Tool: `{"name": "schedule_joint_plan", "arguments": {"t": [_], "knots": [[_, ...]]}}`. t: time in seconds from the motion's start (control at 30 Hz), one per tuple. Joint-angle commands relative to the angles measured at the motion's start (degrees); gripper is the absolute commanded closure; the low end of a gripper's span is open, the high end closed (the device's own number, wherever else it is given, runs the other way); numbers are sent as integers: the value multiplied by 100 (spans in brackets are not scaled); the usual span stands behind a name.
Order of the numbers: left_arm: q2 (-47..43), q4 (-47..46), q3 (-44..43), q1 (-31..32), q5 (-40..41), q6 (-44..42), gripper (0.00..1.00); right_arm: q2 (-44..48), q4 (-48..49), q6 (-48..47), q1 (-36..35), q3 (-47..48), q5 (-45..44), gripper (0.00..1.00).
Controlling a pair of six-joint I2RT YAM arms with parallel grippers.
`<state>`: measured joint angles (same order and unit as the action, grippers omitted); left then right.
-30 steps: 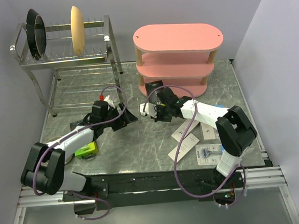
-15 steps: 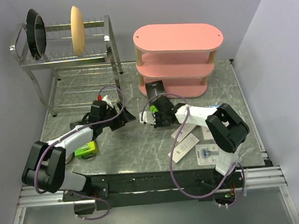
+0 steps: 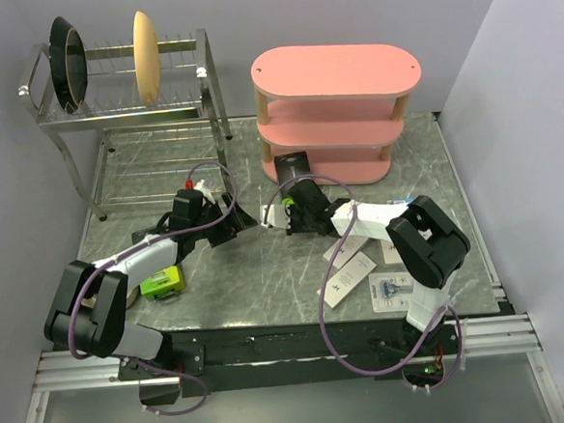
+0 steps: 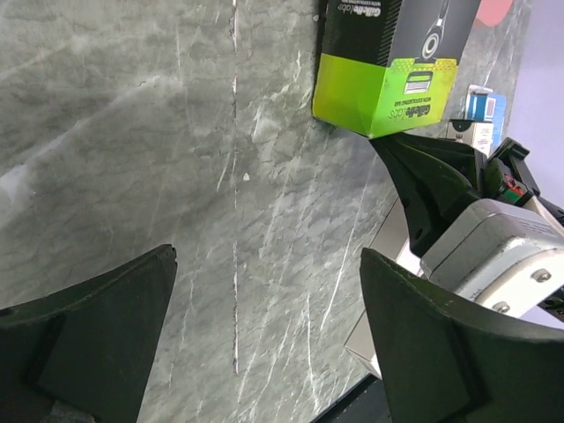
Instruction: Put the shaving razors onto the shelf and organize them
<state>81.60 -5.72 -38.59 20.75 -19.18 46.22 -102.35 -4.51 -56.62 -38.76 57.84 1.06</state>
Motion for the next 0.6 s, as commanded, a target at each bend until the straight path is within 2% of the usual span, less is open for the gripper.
{"name": "schedule_joint_plan", "arguments": {"t": [0.0,0.57], "knots": [[-118,-255,-96,-19,-16,-7,9,-66,636,-51,0,279,-97,100],[-162,-299,-61,-19,-16,45,9,-550,1092,-253,115,1018,-940,100]]}}
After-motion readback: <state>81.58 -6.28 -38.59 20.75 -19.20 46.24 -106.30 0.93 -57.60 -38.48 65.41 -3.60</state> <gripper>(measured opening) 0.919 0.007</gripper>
